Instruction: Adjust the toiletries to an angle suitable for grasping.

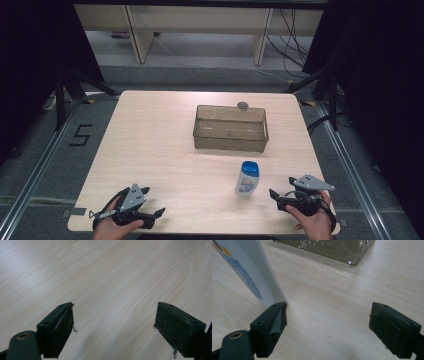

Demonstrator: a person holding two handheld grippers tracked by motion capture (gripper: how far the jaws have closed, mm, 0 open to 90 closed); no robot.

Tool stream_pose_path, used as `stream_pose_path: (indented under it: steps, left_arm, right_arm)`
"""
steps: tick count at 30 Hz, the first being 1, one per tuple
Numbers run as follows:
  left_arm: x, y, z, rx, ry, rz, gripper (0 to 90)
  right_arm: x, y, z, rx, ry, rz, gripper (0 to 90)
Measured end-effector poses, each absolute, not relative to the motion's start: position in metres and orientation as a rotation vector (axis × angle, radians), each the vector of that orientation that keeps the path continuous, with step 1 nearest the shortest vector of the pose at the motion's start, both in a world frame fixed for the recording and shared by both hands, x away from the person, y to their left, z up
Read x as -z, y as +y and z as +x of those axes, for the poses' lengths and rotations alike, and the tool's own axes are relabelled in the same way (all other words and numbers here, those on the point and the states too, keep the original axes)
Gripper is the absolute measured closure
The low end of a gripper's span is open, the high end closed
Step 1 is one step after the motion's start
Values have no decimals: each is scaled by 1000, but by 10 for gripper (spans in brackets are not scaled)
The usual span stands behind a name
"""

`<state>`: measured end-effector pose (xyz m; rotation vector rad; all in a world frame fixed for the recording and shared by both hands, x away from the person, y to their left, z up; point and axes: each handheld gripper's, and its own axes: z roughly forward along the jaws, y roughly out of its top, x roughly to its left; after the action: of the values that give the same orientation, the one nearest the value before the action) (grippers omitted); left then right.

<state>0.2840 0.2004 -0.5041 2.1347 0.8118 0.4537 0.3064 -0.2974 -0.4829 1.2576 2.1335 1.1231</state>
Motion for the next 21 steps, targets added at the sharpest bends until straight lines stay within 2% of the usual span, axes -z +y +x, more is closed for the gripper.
stream_pose_path:
  steps: [21]
  left_arm:
    - [504,201,285,-447,803,2145,151]
  right_arm:
    - [477,-289,302,-1246,2126,1224,157]
